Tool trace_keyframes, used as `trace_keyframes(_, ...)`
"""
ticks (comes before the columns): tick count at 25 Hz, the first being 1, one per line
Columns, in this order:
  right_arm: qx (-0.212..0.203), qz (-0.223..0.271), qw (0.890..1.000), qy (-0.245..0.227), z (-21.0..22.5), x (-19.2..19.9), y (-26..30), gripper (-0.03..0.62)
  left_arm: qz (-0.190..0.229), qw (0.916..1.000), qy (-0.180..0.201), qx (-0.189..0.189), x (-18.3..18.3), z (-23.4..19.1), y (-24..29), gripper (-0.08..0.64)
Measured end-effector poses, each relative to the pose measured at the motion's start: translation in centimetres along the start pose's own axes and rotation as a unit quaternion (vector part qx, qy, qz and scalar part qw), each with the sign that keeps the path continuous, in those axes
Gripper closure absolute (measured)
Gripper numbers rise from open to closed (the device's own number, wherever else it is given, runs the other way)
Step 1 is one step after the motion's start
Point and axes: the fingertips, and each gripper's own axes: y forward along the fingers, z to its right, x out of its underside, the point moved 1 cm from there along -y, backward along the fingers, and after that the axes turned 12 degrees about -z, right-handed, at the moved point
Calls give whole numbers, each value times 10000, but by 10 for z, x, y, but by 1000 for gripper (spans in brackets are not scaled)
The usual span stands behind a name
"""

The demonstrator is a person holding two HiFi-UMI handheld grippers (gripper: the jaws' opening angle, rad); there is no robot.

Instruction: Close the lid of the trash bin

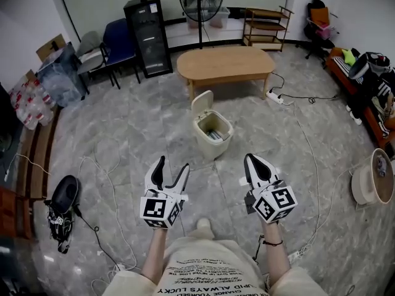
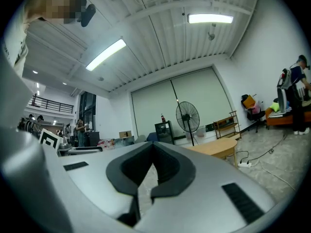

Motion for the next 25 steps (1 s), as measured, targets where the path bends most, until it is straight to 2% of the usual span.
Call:
trace_keyframes(8,185,-42,9998,105,24,-2,39,588,-33,9999,51,90,-4,-25,42,252)
trace_keyframes(18,180,-224,9993,223,43,5,77,588,-234,9996,-40,-121,6,-50,68,252)
trace_keyframes(25,167,-375,9986,326,83,3,124,588,-371,9988,-148,-268,4,-73,118,252)
